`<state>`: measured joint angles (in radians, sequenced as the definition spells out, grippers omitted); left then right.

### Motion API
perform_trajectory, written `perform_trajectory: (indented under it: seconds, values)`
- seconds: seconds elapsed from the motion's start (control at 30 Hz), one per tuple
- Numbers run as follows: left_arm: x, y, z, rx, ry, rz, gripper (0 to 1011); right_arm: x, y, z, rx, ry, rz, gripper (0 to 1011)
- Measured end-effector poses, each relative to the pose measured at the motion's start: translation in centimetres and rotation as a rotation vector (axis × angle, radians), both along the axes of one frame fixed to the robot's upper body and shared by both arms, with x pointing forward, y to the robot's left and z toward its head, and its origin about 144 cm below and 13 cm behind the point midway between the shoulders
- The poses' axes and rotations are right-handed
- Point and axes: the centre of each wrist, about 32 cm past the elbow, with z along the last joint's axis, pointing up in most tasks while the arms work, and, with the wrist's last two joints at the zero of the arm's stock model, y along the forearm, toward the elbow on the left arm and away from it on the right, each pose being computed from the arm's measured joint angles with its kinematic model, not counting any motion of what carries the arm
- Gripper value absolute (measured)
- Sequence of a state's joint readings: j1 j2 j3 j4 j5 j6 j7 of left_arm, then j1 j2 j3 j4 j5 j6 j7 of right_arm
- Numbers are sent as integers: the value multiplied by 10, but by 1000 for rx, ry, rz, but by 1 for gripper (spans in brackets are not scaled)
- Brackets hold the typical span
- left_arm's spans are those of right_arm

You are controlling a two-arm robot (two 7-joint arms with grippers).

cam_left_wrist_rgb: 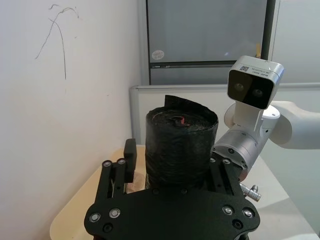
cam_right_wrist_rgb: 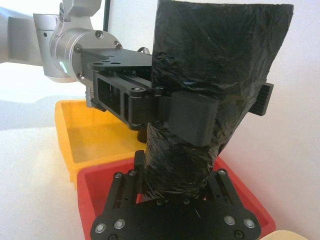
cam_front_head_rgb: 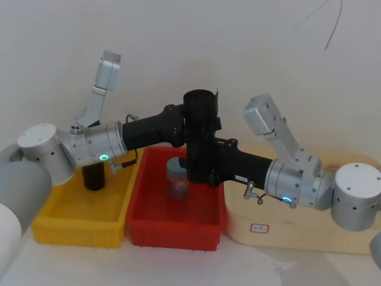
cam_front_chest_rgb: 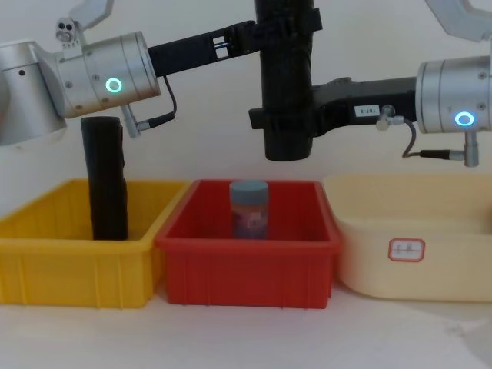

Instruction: Pick up the garbage bag with the one hand and transfer it to the other hand.

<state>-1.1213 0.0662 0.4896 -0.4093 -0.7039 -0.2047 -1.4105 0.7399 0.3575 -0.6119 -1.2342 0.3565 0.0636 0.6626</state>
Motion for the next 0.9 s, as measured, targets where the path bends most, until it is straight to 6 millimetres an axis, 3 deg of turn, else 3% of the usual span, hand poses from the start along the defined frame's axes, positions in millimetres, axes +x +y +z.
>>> perform_trajectory:
  seconds: [0.4,0.9]
  values:
    - [0,0,0,0,0,0,1000,-2,-2,0,16,-8,-26,547]
    - [0,0,0,0,0,-1,1001,-10,-24,1,55,-9,-197,547]
